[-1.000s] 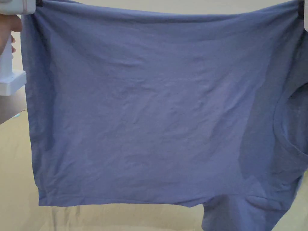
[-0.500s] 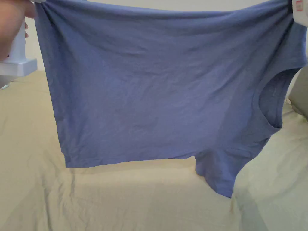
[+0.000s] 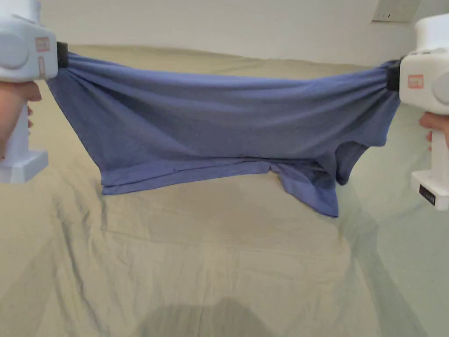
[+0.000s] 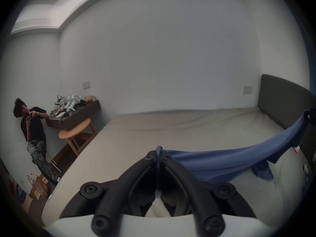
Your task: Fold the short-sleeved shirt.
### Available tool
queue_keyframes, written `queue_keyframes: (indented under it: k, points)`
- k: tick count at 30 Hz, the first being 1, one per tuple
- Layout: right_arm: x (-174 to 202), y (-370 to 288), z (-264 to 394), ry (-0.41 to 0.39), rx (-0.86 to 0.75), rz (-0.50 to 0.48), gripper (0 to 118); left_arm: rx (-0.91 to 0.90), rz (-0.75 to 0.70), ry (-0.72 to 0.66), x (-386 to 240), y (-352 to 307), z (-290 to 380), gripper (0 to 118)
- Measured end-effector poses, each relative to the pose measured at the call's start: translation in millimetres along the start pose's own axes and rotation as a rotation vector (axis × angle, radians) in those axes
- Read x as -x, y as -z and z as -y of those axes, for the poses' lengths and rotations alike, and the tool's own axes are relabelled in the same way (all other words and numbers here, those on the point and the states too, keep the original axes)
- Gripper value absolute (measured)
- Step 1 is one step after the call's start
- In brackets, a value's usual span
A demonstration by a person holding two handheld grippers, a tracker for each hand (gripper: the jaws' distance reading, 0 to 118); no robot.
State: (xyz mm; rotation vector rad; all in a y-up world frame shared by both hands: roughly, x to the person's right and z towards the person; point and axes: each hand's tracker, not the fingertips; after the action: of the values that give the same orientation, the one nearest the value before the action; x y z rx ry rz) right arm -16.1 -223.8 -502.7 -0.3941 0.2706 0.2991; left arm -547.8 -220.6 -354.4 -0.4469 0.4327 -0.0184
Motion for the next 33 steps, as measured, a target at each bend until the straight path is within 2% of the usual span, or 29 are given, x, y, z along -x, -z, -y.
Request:
queue_keyframes:
  k: [2, 6, 9, 12, 14, 15, 16, 19, 22, 25, 29, 33]
  points:
    - [2.2, -11.2, 50.6, 0.037, 0.057, -0.051, 4, 0.055, 0.03, 0.021, 1.5, -7.0, 44.4, 0]
    - [7.8, -40.5, 143.2, 0.05, 0.187, -0.092, 4, 0.203, 0.044, 0.15, 0.7, -38.5, 140.1, 0]
    - [16.9, -79.4, 196.3, 0.07, 0.283, -0.138, 4, 0.304, 0.081, 0.14, -0.3, -78.2, 206.1, 0]
    - [28.5, -118.7, 244.0, 0.046, 0.364, -0.133, 4, 0.382, 0.093, 0.159, -2.6, -118.0, 262.8, 0]
    - [17.9, -118.6, 279.3, 0.137, 0.482, -0.235, 4, 0.438, 0.11, 0.168, -3.8, -142.5, 293.4, 0]
    - [15.1, -127.5, 293.2, 0.223, 0.511, -0.264, 4, 0.461, 0.126, 0.155, -4.4, -154.1, 306.5, 0]
    - [12.8, -136.1, 305.7, 0.272, 0.518, -0.272, 4, 0.48, 0.149, 0.151, 1.6, -154.0, 321.4, 0]
    - [7.5, -151.6, 331.4, 0.21, 0.562, -0.233, 4, 0.521, 0.17, 0.152, -1.8, -184.9, 344.6, 0]
    - [6.1, -175.9, 343.7, 0.098, 0.604, -0.199, 4, 0.528, 0.152, 0.228, 1.2, -207.0, 361.9, 0]
    - [-8.3, -196.4, 348.6, 0.092, 0.606, -0.223, 4, 0.53, 0.159, 0.223, 8.0, -222.9, 364.8, 0]
    - [-16.0, -220.7, 349.1, 0.042, 0.666, -0.219, 4, 0.572, 0.193, 0.2, 12.4, -238.0, 369.1, 0]
    - [-12.5, -230.8, 364.9, 0.066, 0.814, -0.279, 4, 0.617, 0.189, 0.319, 4.2, -246.0, 383.9, 0]
